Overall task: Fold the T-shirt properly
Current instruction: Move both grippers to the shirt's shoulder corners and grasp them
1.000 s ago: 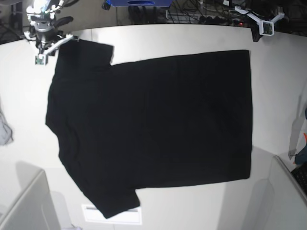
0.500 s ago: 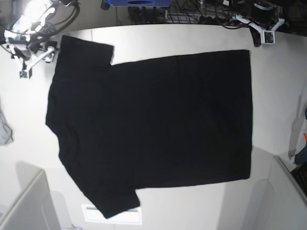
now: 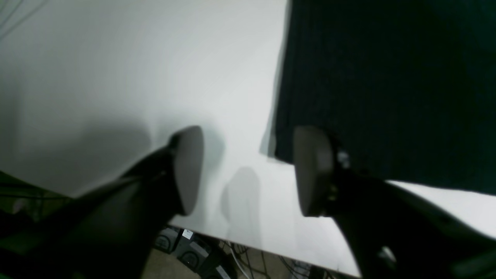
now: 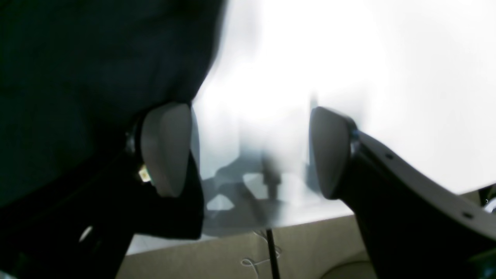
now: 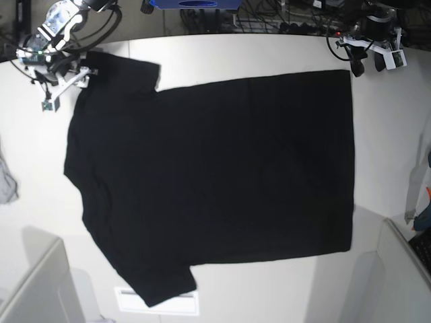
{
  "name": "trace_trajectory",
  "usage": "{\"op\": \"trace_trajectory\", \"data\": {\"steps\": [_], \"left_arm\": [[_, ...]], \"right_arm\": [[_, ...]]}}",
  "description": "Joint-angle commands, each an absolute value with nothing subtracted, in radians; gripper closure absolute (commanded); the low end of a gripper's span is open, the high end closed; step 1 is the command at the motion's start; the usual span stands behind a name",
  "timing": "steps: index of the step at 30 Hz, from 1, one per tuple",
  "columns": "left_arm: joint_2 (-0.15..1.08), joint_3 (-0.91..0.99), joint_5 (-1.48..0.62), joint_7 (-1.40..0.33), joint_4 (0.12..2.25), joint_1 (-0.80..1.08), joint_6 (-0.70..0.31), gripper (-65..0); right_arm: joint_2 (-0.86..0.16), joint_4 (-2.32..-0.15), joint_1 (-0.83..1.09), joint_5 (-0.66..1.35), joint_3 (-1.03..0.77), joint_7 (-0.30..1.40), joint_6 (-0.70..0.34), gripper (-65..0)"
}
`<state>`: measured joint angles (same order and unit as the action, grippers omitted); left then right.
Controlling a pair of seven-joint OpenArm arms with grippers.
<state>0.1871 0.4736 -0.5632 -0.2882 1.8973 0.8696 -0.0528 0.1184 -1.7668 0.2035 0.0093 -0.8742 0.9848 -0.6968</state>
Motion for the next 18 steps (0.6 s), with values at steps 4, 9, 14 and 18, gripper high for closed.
{"op": "trace_trajectory", "data": {"steps": [4,9,14,18], "left_arm": [[0.193,0.483,-0.568,-0.272,1.891,0.883,-0.053,-38.3],[0.193,0.478,-0.57,-0.269,1.871,0.881,-0.053,-38.3],[0.193,0.481,-0.572,-0.266,1.87,0.878,-0.088,-38.3],[0.191,0.483,-0.572,-0.271,1.854,0.857,-0.119,-38.5]], "right_arm": [[0.105,-1.9,0.197,0.004,-0.906,1.017,-0.698,-44.7],[0.104,-1.917,0.186,0.074,-0.905,1.079,-0.698,-44.7],[0.099,-1.797,0.165,0.122,-0.905,1.084,-0.698,-44.7],[0.099,-1.73,0.157,0.145,-0.9,1.079,-0.698,-44.7]]}}
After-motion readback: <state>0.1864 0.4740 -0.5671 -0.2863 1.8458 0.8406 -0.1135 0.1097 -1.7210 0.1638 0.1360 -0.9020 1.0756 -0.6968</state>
